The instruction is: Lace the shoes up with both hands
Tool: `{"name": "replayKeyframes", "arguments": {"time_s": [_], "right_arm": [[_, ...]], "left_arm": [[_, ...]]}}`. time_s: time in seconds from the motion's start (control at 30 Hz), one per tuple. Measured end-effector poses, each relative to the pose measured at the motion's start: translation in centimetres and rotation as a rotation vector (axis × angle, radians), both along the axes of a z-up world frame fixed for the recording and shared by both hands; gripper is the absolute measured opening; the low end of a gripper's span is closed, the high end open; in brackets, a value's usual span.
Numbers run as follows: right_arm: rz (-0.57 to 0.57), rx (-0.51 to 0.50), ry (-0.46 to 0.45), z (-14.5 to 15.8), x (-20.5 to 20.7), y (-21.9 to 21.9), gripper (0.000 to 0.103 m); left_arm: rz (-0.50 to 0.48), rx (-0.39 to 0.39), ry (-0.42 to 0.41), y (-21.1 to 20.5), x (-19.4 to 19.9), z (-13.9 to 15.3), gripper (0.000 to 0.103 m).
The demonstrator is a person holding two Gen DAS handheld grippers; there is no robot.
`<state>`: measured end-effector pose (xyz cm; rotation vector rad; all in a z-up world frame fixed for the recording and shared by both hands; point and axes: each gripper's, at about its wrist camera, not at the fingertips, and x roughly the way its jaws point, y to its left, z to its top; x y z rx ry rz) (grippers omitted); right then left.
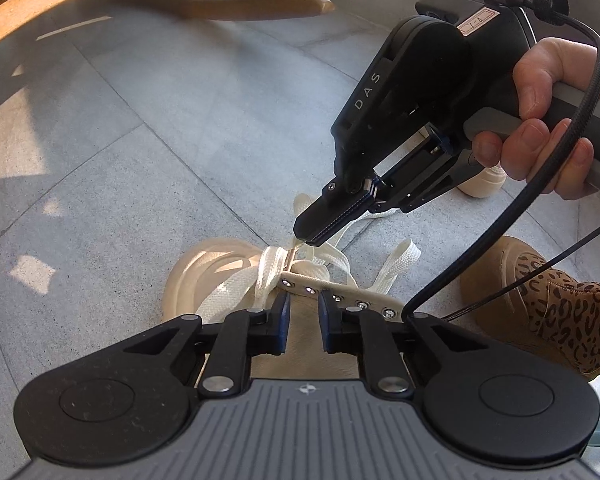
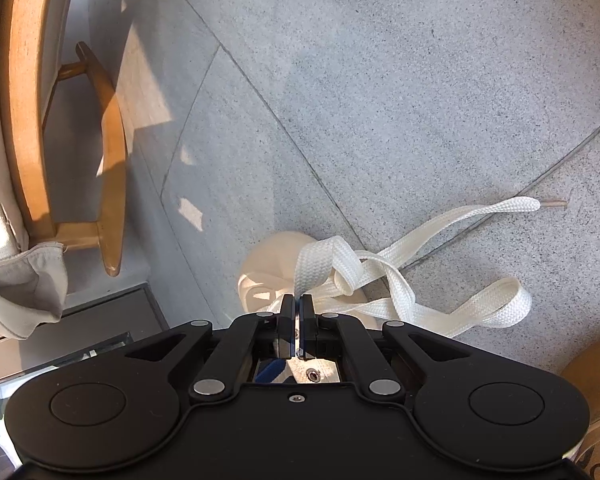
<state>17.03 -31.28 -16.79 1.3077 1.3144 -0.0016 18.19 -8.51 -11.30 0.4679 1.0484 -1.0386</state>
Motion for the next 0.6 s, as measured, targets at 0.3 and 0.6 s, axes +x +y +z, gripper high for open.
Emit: {"name": "replayKeyframes", "arguments": {"time_s": [0.3,0.6], "right_arm": [[-0.004,0.012,0.009,-0.4,-0.16,-0.04,0.0],[0.008,0.034,0.016,-0.78,-0.14,0.51,0.0]], "left_arm": [[-0.004,-0.002,-0.021,-0.1,0.15,-0.05,0.012],[-0.007,-0.001,-0.029,-0.07,0.16,-0.14,0.011]]}}
